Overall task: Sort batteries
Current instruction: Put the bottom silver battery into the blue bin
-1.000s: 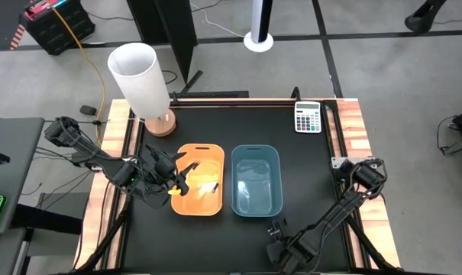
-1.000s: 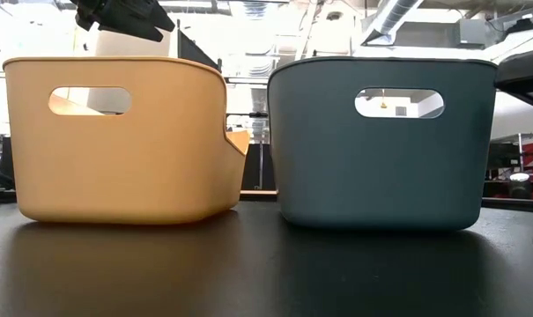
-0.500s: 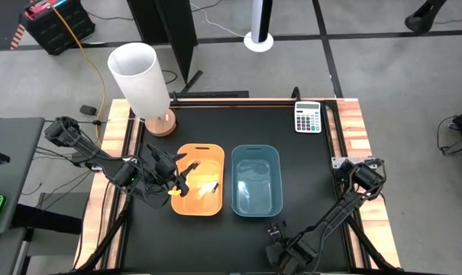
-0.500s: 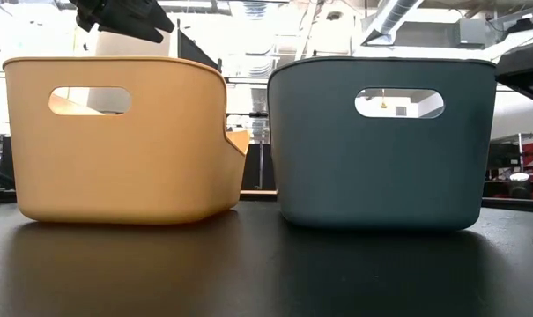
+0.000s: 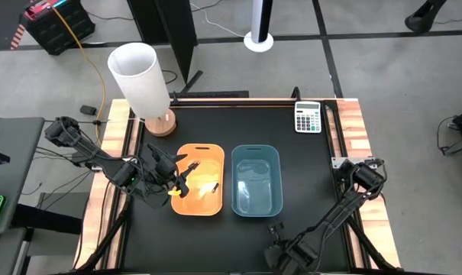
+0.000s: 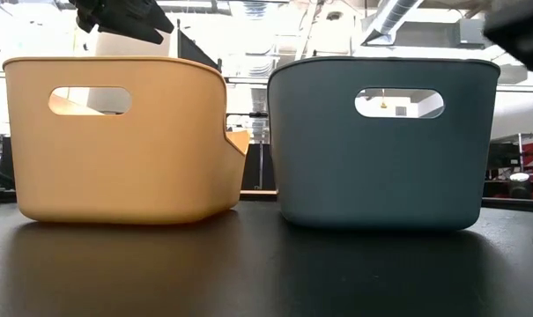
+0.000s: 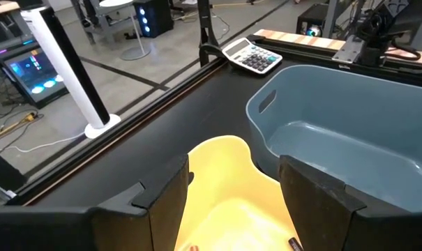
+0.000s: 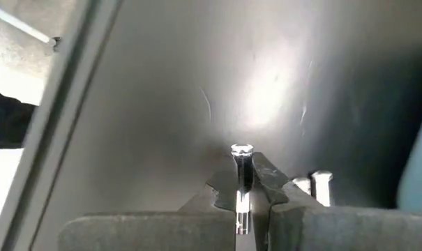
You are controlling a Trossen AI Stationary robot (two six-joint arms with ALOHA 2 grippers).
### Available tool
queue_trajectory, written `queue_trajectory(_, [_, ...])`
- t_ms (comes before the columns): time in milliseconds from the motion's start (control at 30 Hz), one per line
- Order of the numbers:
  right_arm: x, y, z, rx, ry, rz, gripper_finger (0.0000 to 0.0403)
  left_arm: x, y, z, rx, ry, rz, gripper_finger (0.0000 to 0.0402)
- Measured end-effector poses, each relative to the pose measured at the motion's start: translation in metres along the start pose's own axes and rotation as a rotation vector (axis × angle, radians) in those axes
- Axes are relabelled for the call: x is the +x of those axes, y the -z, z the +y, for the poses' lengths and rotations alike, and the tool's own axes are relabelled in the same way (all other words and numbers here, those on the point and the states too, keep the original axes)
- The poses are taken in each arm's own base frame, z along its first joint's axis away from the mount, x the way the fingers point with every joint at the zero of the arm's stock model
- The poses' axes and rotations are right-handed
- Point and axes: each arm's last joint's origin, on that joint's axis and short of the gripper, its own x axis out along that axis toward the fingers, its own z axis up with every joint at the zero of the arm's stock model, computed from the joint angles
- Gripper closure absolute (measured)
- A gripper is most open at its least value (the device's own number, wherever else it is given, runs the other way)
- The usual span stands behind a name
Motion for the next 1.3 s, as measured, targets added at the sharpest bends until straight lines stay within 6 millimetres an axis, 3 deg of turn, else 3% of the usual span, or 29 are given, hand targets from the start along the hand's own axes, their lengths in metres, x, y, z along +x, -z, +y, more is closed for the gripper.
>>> queue_trajectory(233, [-0.028,-0.022,-0.008,-0.096,0.085,-0.045,0.0381,0.0,0.0,0.0,0.0,0.0,0.0,0.0185])
queue_trajectory(433, [-0.064,-0.044,-0.029,-0.198,0.265,-0.077,0.0381,0.0,0.0,0.0,-0.001,0.0,-0.001,0.0185])
queue_trajectory(700, [-0.115,-0.042,-0.098,-0.122,0.367,0.017,0.0381,0.001,0.002,-0.002,-0.004,0.015,0.016,0.0185])
queue_trajectory(900, [-0.141,-0.037,-0.148,-0.027,0.39,0.002,0.0374,0.001,0.007,-0.006,0.019,0.023,0.027,0.0185])
queue_trajectory(1000, [-0.145,-0.035,-0.17,0.042,0.396,0.006,0.0348,-0.003,0.007,-0.007,0.02,0.035,0.023,0.0185])
queue_trajectory(1133, [-0.142,-0.034,-0.194,0.122,0.362,0.037,0.0283,-0.01,0.01,-0.009,0.023,0.036,0.007,0.0185])
queue_trajectory(1300, [-0.14,-0.031,-0.2,0.131,0.358,0.07,0.0194,-0.019,0.016,-0.008,0.022,0.033,0.0,0.0185])
